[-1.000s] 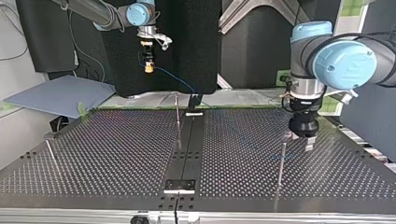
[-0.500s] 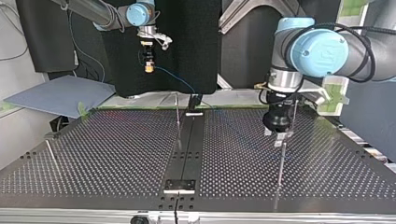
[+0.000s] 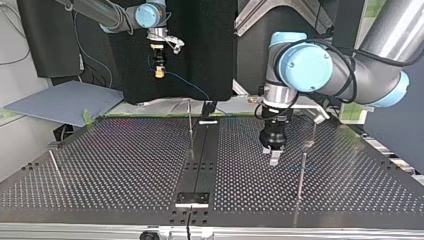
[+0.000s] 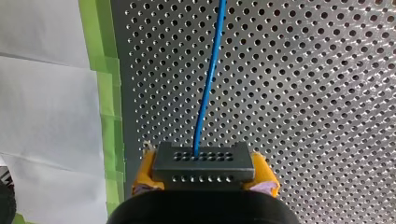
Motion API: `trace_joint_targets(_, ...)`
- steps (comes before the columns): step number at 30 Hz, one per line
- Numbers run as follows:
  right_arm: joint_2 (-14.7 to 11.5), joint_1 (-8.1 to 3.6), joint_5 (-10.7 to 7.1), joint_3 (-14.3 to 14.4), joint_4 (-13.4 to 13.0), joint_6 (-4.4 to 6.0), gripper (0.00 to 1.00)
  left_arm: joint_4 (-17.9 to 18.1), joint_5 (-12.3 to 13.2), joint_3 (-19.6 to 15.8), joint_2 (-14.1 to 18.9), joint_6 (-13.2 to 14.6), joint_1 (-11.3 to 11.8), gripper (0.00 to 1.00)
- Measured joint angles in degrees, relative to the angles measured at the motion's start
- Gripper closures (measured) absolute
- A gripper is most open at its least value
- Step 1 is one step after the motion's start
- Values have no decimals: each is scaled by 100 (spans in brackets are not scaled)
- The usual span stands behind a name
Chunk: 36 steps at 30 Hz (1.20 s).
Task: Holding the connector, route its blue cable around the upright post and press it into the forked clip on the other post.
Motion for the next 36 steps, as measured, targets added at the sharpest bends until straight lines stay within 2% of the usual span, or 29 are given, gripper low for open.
trace_joint_targets(3,0,0,-4,0,-13,1,100,-134,-159,4,-157,158,-110,0)
trace_joint_targets(9,1,0,-8,3,-19,8,100,-336,-452,0,-274,446,-116,0)
trace_joint_targets(19,0,1,-9,0,-30,17,100,-321,-881,-3,-288,686,-62,0)
trace_joint_targets(24,0,3,-9,-2,-22,17,100,-264,-1093,-1,-394,824,-43,0)
trace_joint_targets(28,0,7,-9,-2,6,12,100,-190,-1086,1,-466,983,-50,0)
trace_joint_targets(36,0,16,-9,0,22,8,100,98,-787,2,-490,1104,-40,0)
